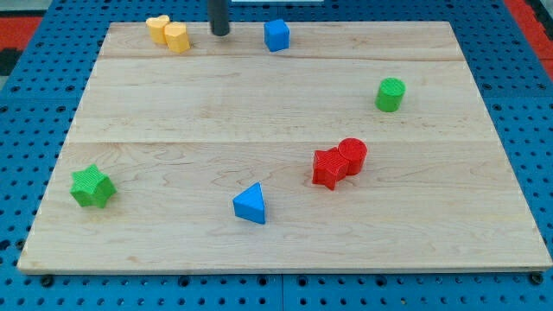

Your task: Move the blue cube parallel to the green circle

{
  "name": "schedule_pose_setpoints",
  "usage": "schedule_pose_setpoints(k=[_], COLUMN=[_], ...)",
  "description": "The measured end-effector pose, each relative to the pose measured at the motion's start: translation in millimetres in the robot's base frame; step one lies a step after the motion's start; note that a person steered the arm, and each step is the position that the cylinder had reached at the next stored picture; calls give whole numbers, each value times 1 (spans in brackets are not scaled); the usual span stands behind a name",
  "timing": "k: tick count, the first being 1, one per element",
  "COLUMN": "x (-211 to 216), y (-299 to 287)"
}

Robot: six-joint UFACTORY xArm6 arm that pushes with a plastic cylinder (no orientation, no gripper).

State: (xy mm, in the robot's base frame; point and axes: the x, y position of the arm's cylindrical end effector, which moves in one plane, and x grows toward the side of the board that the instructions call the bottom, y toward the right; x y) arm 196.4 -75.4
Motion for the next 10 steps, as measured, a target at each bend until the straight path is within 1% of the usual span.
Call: schedule_pose_setpoints(k=[1,2,3,4,5,6,7,8,9,10], x=[-4,0,9,47,57,36,28,70,93,76], y=[19,59,114,126,97,74,34,33,15,-19])
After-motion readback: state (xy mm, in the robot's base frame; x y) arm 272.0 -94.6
